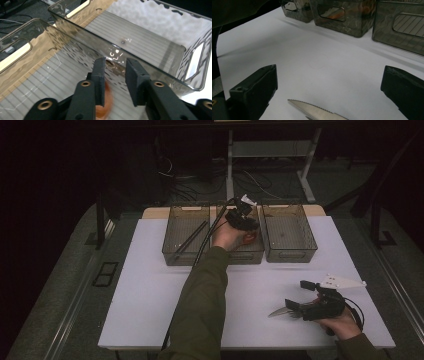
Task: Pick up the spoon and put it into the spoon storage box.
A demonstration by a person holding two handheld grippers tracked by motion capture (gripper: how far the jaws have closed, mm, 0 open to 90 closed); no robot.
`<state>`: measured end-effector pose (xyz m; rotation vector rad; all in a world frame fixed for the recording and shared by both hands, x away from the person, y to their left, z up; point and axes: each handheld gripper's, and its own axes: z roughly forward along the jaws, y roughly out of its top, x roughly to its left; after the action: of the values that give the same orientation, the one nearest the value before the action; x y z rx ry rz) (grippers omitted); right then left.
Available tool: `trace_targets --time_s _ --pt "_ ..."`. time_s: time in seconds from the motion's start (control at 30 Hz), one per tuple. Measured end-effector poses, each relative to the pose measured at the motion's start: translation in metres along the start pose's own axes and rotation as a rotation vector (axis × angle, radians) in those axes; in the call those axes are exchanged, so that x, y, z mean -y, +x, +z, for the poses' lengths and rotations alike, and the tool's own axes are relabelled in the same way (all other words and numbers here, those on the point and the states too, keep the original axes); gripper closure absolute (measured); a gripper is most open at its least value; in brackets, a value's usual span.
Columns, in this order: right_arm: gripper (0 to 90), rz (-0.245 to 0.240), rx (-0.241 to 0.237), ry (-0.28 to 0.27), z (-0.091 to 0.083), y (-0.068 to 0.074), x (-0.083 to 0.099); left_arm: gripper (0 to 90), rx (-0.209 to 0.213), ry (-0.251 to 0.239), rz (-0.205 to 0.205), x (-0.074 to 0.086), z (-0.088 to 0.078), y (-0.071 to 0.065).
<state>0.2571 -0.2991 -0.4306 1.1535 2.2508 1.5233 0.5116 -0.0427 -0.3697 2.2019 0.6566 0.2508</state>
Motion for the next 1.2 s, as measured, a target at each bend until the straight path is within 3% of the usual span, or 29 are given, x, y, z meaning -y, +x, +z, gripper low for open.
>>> trace_targets --time_s 0.23,0.33,0.6,0.77,1.2 --pt "1.1 -0.004 0.002 0.003 0.0 0.0 0.0 54.0 0.023 -0.039 -0.019 0.004 -0.015 -0.004" --pt "1.1 -0.007 0.001 0.004 0.001 0.0 0.0 51.1 0.027 -0.046 -0.002 0.006 -0.026 -0.007" --pt "1.1 -0.024 0.0 0.016 0.002 0.0 0.0 39.2 0.06 -0.082 -0.005 0.023 -0.056 -0.019" --pt "1.1 -0.022 0.0 0.028 0.003 0.001 0.0 36.2 0.081 -0.106 -0.019 0.036 -0.072 -0.026" --pt "1.1 -0.022 0.009 0.034 0.003 0.0 0.001 29.6 0.105 -0.14 0.003 0.062 -0.103 -0.045"
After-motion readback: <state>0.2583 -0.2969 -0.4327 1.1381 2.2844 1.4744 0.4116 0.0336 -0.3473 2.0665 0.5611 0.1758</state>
